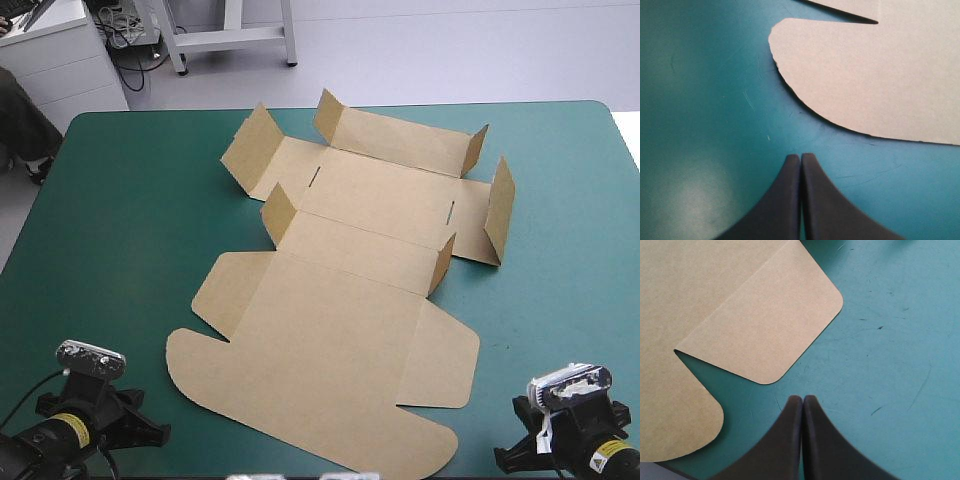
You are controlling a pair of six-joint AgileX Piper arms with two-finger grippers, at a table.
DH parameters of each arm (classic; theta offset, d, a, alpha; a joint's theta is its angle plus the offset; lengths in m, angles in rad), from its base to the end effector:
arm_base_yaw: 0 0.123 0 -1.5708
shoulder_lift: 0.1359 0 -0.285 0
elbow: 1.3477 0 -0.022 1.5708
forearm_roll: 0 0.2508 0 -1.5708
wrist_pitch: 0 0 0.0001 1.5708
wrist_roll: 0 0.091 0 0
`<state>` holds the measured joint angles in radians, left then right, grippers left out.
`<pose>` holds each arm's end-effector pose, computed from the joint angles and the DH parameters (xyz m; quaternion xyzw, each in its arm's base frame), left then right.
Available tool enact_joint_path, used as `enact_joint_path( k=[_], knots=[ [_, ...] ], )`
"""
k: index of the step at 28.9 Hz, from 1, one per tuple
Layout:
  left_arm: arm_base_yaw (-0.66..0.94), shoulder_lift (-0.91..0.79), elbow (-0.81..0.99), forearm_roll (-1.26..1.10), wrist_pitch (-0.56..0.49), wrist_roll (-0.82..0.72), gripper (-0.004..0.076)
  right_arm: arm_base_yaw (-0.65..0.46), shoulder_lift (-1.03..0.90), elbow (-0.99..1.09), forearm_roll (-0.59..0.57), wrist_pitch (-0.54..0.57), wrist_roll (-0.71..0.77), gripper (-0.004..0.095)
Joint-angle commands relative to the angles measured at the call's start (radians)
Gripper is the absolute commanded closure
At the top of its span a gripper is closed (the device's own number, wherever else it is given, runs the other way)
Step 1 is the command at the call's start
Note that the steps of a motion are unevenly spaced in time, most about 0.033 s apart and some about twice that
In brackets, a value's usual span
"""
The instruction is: Fold the box
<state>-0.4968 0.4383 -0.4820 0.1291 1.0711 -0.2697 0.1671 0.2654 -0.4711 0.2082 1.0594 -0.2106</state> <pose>0.0576 -0.0195 0.2595 0.1192 0.9413 -0.0569 0.3107 0.0332 0.0222 0.2663 -0.1607 0.9011 0.0948 0.3914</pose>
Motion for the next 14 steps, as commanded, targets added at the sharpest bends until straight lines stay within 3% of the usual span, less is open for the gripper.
enact_joint_path(
  k=[1, 14],
  knots=[
    [-0.005, 0.007, -0.029, 0.009, -0.045, -0.002, 0.0756, 0.003, 0.011, -0.023, 0.007, -0.047, -0.005, 0.0931],
    [-0.005, 0.007, -0.029, 0.009, -0.045, -0.002, 0.0756, 0.003, 0.011, -0.023, 0.006, -0.047, -0.02, 0.0925]
  ],
)
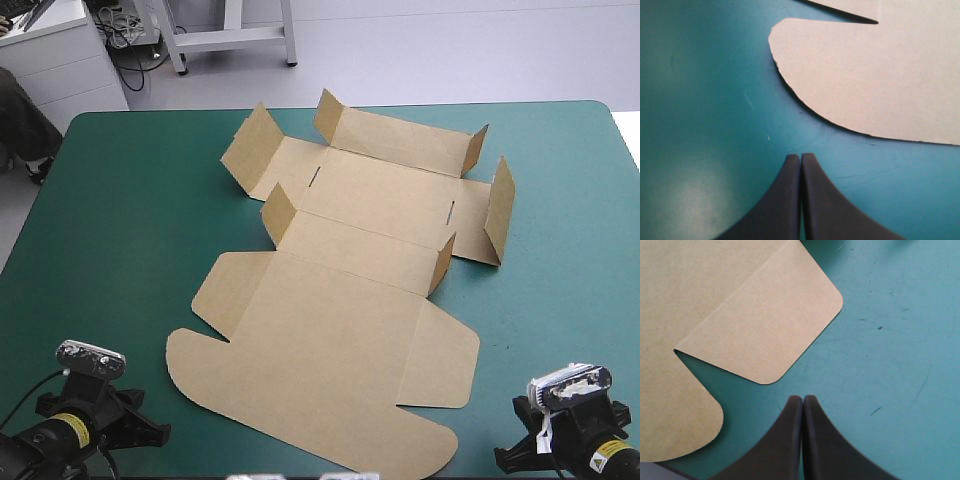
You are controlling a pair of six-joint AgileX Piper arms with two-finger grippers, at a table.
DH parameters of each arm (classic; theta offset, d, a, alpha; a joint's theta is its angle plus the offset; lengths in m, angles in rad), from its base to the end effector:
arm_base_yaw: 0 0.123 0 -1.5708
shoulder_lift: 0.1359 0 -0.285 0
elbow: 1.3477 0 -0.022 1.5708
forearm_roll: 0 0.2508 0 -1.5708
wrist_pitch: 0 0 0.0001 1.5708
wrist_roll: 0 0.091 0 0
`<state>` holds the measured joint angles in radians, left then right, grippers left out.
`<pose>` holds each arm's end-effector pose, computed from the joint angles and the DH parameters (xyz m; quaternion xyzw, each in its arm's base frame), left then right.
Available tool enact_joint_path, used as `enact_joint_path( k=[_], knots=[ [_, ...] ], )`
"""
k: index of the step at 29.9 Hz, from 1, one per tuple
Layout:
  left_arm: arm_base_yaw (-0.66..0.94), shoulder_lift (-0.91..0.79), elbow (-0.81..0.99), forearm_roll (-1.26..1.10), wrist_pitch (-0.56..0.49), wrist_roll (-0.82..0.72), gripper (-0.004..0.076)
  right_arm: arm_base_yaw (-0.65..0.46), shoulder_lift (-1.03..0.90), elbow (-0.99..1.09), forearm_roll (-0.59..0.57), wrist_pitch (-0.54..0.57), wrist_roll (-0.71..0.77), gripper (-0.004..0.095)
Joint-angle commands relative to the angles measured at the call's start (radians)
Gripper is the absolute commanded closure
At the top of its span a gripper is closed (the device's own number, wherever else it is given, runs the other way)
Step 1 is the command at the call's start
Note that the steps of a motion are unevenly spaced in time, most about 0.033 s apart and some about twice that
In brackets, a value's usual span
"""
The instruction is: Fold the box
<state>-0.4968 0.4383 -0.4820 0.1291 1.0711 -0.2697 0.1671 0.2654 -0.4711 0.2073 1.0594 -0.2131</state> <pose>0.0576 -0.0195 0.2595 0.1192 0.9413 -0.0569 0.3107 0.0332 0.0222 0.2662 -0.1619 0.9009 0.0939 0.3916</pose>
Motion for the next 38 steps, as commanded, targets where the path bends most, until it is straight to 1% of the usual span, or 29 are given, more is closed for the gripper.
enact_joint_path(
  k=[1, 3, 6, 9, 11, 13, 15, 17, 23, 25, 28, 32, 38],
  knots=[
    [-0.005, 0.007, -0.029, 0.009, -0.045, -0.002, 0.0756, 0.003, 0.011, -0.023, 0.007, -0.047, -0.017, 0.0915],
    [-0.005, 0.007, -0.029, 0.009, -0.045, -0.002, 0.0756, 0.003, 0.011, -0.024, 0.007, -0.056, 0.003, 0.0877],
    [-0.005, 0.007, -0.029, 0.009, -0.045, -0.002, 0.0756, 0.003, 0.013, -0.042, 0.007, -0.052, 0.045, 0.0743],
    [-0.005, 0.007, -0.029, 0.009, -0.045, -0.002, 0.0756, 0.003, 0.014, -0.073, 0.007, -0.025, 0.07, 0.0556],
    [-0.005, 0.007, -0.029, 0.009, -0.045, -0.002, 0.0756, 0.003, 0.023, -0.104, 0.007, 0.005, 0.1, 0.0392],
    [-0.005, 0.007, -0.029, 0.009, -0.045, -0.002, 0.0756, 0.003, 0.045, -0.138, 0.007, 0.039, 0.141, 0.0263],
    [-0.005, 0.007, -0.029, 0.009, -0.045, -0.002, 0.0756, 0.003, 0.075, -0.17, 0.007, 0.072, 0.184, 0.0172],
    [-0.005, 0.007, -0.029, 0.016, -0.045, -0.017, 0.0756, 0.003, 0.118, -0.206, 0.007, 0.093, 0.231, 0.0151],
    [-0.005, 0.007, -0.029, 0.016, -0.043, -0.019, 0.0756, 0.003, 0.278, -0.308, 0.009, 0.091, 0.24, 0.0151],
    [-0.005, 0.007, -0.029, 0.016, -0.043, -0.019, 0.0756, 0.003, 0.334, -0.339, 0.009, 0.085, 0.263, 0.0151],
    [-0.005, 0.007, -0.029, 0.016, -0.043, -0.019, 0.0756, 0.003, 0.421, -0.39, 0.011, 0.055, 0.281, 0.0151],
    [-0.005, 0.007, -0.029, 0.016, -0.043, -0.019, 0.0756, 0.003, 0.534, -0.457, 0.014, -0.013, 0.32, 0.0151],
    [-0.005, 0.007, -0.029, 0.016, -0.043, -0.019, 0.0756, 0.003, 0.715, -0.536, 0.03, -0.086, 0.332, 0.0151]
  ],
)
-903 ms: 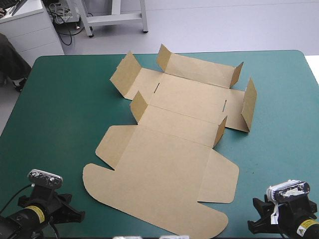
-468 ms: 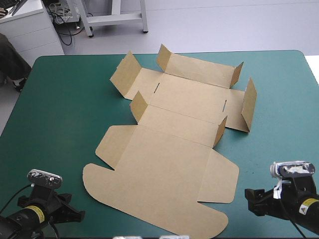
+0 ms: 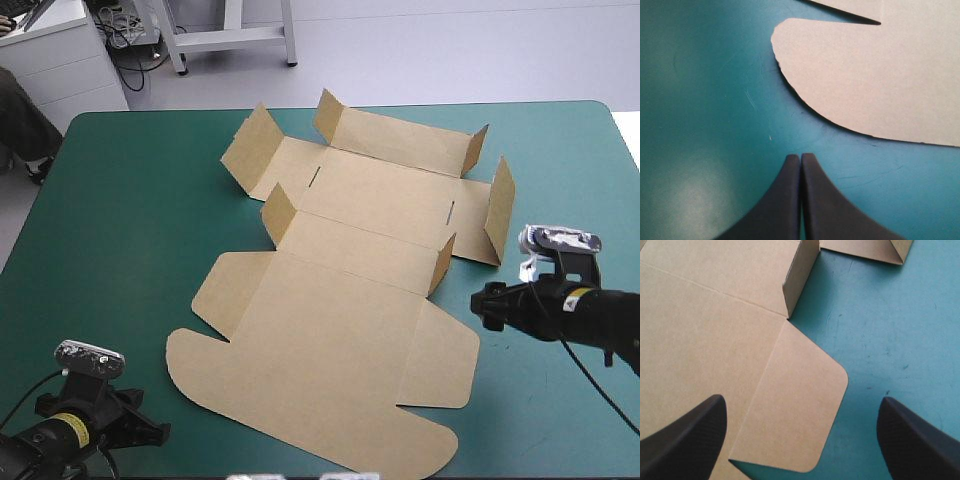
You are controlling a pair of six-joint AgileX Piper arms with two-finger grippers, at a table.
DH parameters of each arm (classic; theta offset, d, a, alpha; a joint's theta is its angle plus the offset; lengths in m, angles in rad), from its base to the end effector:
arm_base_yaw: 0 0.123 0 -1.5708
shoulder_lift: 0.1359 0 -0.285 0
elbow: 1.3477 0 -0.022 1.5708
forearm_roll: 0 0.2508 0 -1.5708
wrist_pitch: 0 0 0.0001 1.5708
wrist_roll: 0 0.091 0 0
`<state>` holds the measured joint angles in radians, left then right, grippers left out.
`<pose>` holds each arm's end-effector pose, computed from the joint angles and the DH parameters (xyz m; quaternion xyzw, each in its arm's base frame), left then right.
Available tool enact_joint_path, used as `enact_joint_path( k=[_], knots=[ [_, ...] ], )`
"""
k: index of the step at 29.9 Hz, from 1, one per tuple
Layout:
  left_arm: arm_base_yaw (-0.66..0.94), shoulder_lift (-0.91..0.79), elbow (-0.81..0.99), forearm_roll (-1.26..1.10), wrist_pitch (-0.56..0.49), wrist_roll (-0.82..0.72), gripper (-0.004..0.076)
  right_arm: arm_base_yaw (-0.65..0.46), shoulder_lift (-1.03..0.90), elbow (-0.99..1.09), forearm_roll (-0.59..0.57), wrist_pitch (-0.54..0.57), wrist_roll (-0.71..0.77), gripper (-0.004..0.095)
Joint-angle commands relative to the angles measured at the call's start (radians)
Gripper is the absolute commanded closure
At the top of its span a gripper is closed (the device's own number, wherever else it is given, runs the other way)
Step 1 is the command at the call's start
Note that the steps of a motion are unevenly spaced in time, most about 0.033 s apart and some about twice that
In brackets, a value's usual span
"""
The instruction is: Fold the box
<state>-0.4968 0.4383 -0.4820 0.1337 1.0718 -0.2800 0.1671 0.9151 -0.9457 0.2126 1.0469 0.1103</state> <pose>0.0578 -0.0192 0.2595 0.1148 0.9418 -0.0563 0.3109 0.1541 0.0429 0.3505 -0.0054 0.9438 0.1463 0.2962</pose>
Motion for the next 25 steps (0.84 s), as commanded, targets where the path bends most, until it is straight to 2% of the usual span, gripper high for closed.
enact_joint_path(
  k=[1, 12, 21, 25],
  knots=[
    [-0.005, 0.007, -0.029, 0.012, -0.044, -0.009, 0.0756, 0.003, 0.091, -0.071, 0.027, -0.086, 0.014, 0.0151],
    [-0.005, 0.007, -0.029, 0.012, -0.044, -0.009, 0.0756, 0.003, 0.424, -0.184, 0.105, -0.23, 0.041, 0.0151],
    [-0.005, 0.007, -0.029, 0.012, -0.044, -0.009, 0.0756, 0.003, 0.658, -0.312, 0.105, -0.234, 0.038, 0.0154],
    [-0.005, 0.007, -0.029, 0.012, -0.044, -0.009, 0.0756, 0.003, 0.722, -0.339, 0.105, -0.231, 0.038, 0.0187]
  ],
)
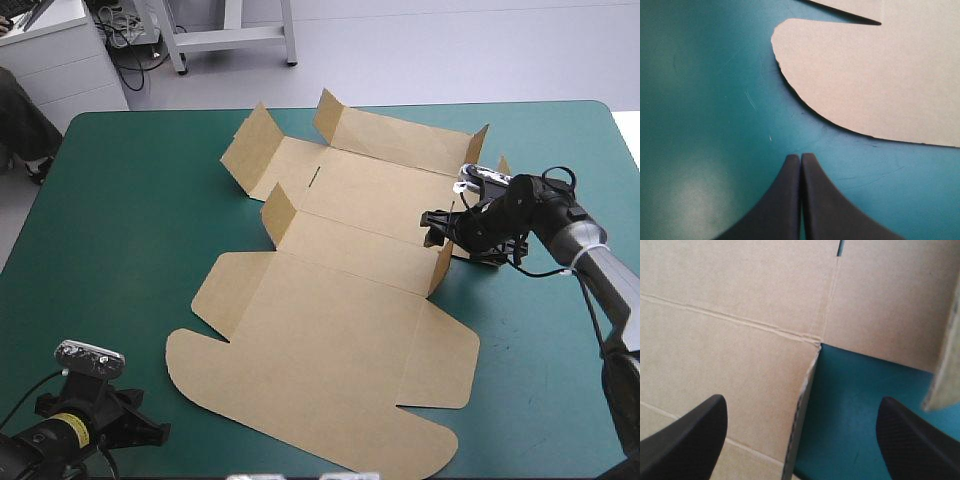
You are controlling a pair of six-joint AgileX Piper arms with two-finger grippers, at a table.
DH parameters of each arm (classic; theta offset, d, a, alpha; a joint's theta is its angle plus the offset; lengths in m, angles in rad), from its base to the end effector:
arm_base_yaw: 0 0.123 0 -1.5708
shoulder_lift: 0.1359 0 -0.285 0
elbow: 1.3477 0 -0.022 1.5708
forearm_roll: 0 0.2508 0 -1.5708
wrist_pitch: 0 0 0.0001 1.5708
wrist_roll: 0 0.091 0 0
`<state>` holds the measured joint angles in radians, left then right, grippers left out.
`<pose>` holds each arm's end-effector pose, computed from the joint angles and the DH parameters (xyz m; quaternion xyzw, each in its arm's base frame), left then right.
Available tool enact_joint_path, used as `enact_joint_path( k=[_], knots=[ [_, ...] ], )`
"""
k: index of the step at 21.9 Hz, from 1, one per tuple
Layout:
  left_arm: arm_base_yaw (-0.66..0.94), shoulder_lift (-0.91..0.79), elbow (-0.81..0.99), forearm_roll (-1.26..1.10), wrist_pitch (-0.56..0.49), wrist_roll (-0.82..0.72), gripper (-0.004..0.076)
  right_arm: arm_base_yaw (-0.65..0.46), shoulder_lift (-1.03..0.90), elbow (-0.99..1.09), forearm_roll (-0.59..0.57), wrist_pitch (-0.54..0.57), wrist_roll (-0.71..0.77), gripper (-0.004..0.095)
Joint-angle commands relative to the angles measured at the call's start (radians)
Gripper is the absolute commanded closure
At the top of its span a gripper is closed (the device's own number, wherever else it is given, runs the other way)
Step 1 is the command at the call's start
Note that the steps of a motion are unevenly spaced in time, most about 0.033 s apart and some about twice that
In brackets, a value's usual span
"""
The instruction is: Fold the box
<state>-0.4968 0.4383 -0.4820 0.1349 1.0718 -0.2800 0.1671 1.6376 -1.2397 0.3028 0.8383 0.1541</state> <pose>0.0578 -0.0191 0.2595 0.1149 0.9417 -0.0557 0.3111 0.3329 0.0766 0.2663 0.0689 0.9671 0.1622 0.1834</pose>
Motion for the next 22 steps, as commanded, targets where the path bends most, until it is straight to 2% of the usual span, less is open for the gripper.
enact_joint_path(
  k=[1, 4, 7, 8, 9, 10, 12, 15, 18, 22],
  knots=[
    [-0.005, 0.007, -0.029, 0.011, -0.044, -0.009, 0.0756, 0.003, 0.012, -0.047, 0.017, -0.022, -0.006, 0.0207],
    [-0.005, 0.007, -0.029, 0.011, -0.044, -0.009, 0.0756, 0.003, 0.041, -0.047, 0.016, -0.018, -0.006, 0.0306],
    [-0.005, 0.007, -0.029, 0.011, -0.044, -0.009, 0.0756, 0.003, 0.057, -0.047, 0.016, -0.018, -0.006, 0.046],
    [-0.005, 0.007, -0.029, 0.011, -0.044, -0.009, 0.0756, 0.003, 0.064, -0.047, 0.016, -0.013, -0.006, 0.0608],
    [-0.005, 0.007, -0.029, 0.011, -0.044, -0.009, 0.0756, 0.003, 0.066, -0.047, 0.016, -0.011, -0.006, 0.0668],
    [-0.005, 0.007, -0.029, 0.011, -0.044, -0.009, 0.0756, 0.003, 0.066, -0.047, 0.016, -0.003, -0.029, 0.0823],
    [-0.005, 0.007, -0.029, 0.011, -0.044, -0.009, 0.0756, 0.003, 0.066, -0.047, 0.017, -0.003, -0.07, 0.0926],
    [-0.005, 0.007, -0.029, 0.011, -0.044, -0.009, 0.0756, 0.003, 0.066, -0.053, 0.017, 0.001, -0.117, 0.093],
    [-0.005, 0.007, -0.029, 0.011, -0.044, -0.009, 0.0756, 0.003, 0.066, -0.13, 0.017, 0.048, -0.238, 0.093],
    [-0.005, 0.007, -0.029, 0.011, -0.044, -0.009, 0.0756, 0.003, 0.066, -0.285, 0.017, 0.134, -0.493, 0.093]
  ],
)
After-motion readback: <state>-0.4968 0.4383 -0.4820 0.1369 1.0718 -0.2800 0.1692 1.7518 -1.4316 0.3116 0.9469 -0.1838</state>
